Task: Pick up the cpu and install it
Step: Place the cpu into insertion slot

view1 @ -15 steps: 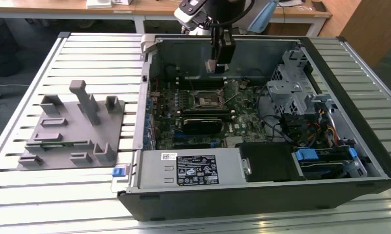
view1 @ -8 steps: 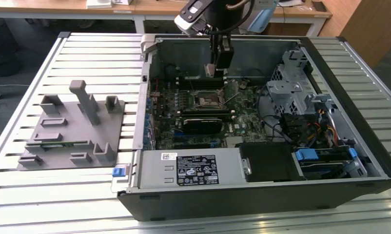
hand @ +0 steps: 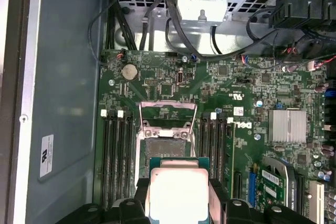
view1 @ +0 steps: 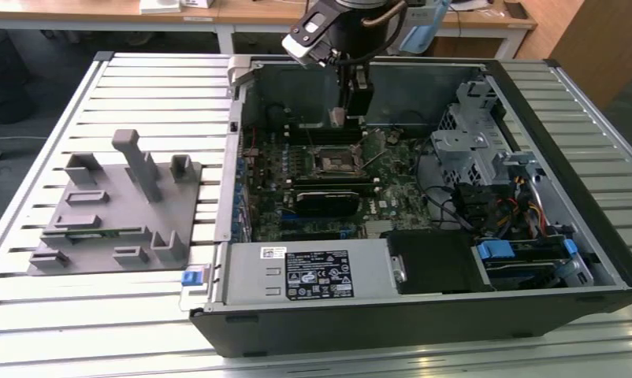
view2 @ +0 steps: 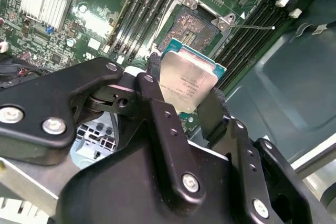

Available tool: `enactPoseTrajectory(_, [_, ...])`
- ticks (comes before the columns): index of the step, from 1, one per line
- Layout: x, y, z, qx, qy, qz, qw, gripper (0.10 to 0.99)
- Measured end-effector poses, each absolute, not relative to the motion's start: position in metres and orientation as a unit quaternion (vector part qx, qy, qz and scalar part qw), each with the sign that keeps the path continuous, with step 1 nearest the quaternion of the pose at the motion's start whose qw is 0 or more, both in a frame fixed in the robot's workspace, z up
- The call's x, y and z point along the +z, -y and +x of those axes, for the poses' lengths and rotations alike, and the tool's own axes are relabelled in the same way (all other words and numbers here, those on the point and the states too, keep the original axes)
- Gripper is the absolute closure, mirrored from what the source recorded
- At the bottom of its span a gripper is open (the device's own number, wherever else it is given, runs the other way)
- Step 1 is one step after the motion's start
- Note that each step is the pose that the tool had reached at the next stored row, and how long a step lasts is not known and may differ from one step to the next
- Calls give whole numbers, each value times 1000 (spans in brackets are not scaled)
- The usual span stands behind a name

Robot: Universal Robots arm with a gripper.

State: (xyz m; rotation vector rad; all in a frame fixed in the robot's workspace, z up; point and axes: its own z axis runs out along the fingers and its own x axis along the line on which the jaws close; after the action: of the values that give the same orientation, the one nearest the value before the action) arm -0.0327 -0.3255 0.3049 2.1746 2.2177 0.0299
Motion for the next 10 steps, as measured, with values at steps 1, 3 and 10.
enactPoseTrajectory(1, [304, 326, -33, 10, -714, 700, 18, 553])
enactPoseTrajectory(3, [303, 326, -33, 10, -714, 700, 18, 553])
enactPoseTrajectory(10, [301, 326, -33, 10, -714, 700, 18, 553])
